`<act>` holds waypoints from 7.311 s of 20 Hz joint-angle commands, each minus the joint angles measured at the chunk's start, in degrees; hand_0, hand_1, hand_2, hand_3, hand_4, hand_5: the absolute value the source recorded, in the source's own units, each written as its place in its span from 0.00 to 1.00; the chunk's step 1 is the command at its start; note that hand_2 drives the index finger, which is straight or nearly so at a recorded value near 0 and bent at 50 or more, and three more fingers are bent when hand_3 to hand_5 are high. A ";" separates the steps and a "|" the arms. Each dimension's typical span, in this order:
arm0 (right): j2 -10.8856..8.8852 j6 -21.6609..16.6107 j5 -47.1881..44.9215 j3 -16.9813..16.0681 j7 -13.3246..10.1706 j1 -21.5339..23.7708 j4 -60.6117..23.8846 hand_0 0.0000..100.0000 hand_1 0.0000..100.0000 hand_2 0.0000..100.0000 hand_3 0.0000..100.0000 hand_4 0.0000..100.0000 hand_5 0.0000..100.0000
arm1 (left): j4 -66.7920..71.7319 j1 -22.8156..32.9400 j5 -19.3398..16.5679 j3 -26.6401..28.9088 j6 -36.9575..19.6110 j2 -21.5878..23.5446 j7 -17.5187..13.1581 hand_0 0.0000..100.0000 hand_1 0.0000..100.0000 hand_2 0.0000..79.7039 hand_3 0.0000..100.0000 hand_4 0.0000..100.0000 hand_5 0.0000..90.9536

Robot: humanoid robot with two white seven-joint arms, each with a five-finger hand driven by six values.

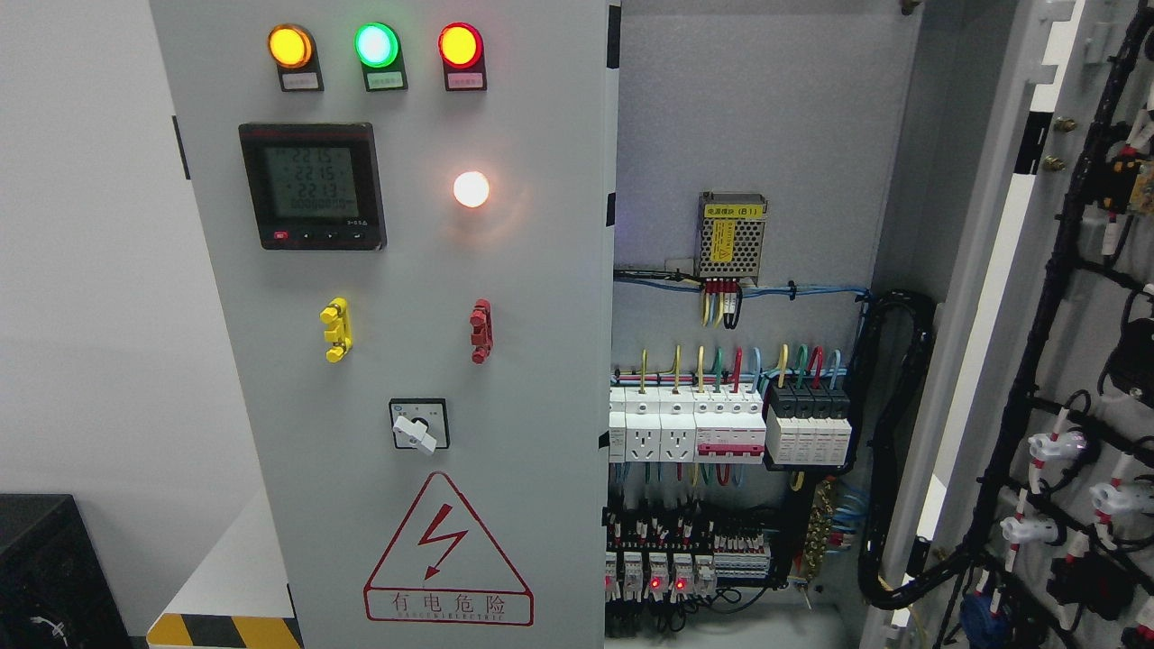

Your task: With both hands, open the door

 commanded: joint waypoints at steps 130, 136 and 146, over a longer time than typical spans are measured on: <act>-8.52 0.88 -30.20 10.64 21.41 -49.57 -70.66 0.00 0.00 0.00 0.00 0.00 0.00 | 62.43 -3.15 -30.55 42.60 13.71 -35.49 9.96 0.00 0.00 0.00 0.00 0.00 0.00; -8.53 0.97 -30.20 9.76 23.51 -50.71 -68.64 0.00 0.00 0.00 0.00 0.00 0.00 | 62.43 -3.15 -30.55 42.60 13.71 -35.49 9.96 0.00 0.00 0.00 0.00 0.00 0.00; -8.53 2.29 -30.20 9.32 33.36 -51.24 -67.41 0.00 0.00 0.00 0.00 0.00 0.00 | 62.43 -3.15 -30.55 42.60 13.71 -35.49 9.96 0.00 0.00 0.00 0.00 0.00 0.00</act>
